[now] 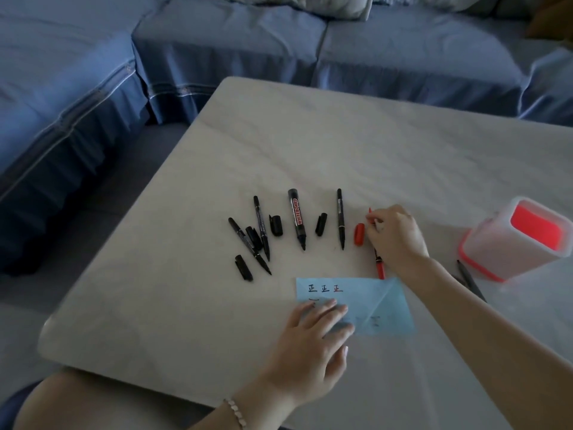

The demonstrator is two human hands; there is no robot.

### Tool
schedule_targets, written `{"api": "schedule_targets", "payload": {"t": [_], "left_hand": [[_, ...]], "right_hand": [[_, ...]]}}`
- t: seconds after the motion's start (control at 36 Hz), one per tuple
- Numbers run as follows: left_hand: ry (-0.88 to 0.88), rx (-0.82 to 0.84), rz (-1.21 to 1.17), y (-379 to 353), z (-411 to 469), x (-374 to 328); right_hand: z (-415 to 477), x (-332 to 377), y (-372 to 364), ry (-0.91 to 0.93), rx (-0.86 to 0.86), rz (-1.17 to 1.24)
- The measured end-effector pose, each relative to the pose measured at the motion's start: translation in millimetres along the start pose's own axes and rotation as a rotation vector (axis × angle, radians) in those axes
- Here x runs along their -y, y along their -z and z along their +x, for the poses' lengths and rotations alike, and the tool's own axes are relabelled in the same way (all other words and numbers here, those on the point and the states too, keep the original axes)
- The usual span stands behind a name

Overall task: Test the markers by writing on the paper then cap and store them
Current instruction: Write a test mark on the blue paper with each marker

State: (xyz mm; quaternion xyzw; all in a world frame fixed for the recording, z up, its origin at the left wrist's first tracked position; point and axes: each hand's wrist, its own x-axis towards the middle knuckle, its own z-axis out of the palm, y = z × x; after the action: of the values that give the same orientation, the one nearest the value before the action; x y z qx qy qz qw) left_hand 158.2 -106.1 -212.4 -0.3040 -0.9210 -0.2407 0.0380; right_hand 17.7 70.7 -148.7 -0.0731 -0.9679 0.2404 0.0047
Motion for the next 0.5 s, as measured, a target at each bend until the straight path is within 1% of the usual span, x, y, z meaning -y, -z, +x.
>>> {"api": "schedule_targets", "payload": {"t": [0.08,0.17,0.25,0.33,0.39,0.44,0.5], "left_hand": [[-0.003,-0.010,0.005,0,0,0],[0.001,-0.016,0.022,0,0,-1],[-0.008,-0.032,0.023,-1,0,-1],[-0.018,-0.049,0.028,-1,0,0],[-0.021,-0.053,0.029,-1,0,1],[-0.022,-0.056,0.026,-1,0,1],[-0.021,-0.055,0.020,-1,0,2]], "right_hand": [[4,15,-4,0.033,0.009,-0.025],[11,29,-10,0.050,0.056,-0.059],[19,38,-17,0.002,0.109,-0.099],[23,43,-21,-0.057,0.112,-0.120],[24,43,-21,-0.124,0.106,-0.048],[24,41,-17,-0.202,0.095,0.099],[21,37,-11,-0.241,0.068,0.255]]}}
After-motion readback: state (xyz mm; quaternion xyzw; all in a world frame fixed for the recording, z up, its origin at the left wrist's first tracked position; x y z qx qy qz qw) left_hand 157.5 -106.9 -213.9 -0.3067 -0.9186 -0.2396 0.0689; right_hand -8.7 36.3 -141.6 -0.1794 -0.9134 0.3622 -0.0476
